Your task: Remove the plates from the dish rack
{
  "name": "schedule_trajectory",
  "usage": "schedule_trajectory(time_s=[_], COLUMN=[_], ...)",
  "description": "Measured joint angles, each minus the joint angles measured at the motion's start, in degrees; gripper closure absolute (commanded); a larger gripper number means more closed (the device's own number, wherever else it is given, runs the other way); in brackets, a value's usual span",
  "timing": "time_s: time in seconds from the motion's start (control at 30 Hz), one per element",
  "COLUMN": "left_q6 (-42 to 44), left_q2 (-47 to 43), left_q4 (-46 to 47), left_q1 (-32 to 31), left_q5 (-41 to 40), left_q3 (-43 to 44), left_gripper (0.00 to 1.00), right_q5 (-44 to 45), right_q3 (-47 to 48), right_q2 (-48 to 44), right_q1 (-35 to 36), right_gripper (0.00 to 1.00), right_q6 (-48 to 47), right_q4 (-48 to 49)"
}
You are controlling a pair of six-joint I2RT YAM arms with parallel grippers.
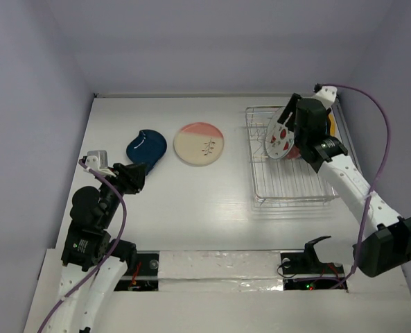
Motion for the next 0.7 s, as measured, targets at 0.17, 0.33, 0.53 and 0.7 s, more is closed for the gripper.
schedule_trajectory(time_s=[0.17, 0.33, 0.53, 0.7], left_q6=[0.0, 0.0, 0.0, 0.0], left_q2=[0.0, 0.0, 0.0, 0.0], left_q4=[0.0, 0.0, 0.0, 0.0], left_q1=[0.0, 0.0, 0.0, 0.0], left_q5=[0.1, 0.1, 0.1, 0.1], left_q3=[0.0, 0.0, 0.0, 0.0], left_gripper=[0.57, 0.56, 0.55, 0.55], right_q5=[0.5, 0.0, 1.8, 1.7], right_q3=[-6.5, -6.8, -6.0, -4.7], right_q2=[1.8, 7.2, 14.7, 16.6], right_q1=[-3.4, -3.9, -5.4, -5.6], right_gripper=[0.37, 0.47, 0.54, 0.78], right_q6=[-0.9, -1.6, -2.4, -3.4], right_q4=[-1.6, -0.7, -0.2, -0.6])
